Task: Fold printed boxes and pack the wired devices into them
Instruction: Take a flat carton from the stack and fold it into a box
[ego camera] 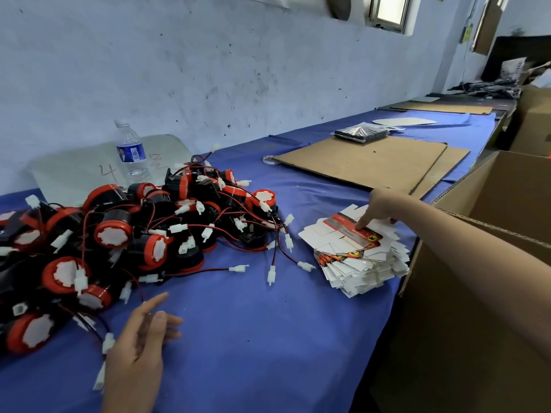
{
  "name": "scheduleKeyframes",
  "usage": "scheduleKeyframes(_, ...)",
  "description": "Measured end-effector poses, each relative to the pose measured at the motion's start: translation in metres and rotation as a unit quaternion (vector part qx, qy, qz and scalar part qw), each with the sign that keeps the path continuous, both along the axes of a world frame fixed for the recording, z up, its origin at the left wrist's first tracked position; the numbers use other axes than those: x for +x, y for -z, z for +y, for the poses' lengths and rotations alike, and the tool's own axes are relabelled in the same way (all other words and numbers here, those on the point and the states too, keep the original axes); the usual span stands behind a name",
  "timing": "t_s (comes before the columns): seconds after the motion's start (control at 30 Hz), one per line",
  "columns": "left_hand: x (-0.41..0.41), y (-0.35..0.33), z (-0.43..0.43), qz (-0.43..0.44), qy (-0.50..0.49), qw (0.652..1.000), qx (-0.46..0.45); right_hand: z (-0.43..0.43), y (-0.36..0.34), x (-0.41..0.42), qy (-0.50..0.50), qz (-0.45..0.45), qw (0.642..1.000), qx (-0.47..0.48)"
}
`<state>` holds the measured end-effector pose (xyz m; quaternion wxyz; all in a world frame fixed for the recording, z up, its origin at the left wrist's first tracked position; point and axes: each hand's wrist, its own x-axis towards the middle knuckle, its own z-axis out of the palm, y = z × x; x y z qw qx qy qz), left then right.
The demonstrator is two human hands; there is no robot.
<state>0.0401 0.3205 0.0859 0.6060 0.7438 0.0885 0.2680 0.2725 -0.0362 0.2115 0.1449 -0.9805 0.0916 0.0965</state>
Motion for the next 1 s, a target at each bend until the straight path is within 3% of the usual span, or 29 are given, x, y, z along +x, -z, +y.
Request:
scheduleKeyframes(0.37,0.001,0.001,0.000,-0.013,0.000,1.000,-0.008,-0.002,0.012,0.005,0.029,-0.057,0.990,0.126)
scheduleKeyframes(0.67,0.000,0.000,-0.002,-0.015,0.002,1.000,-0.011,-0.014,0.021,0.014,0.084,-0.128,0.951,0.269)
scheduleKeyframes(1.0,0.000,-0.001,0.000,-0.011,0.006,1.000,-0.008,-0.026,0.005,0.019,0.081,-0.212,0.964,0.140)
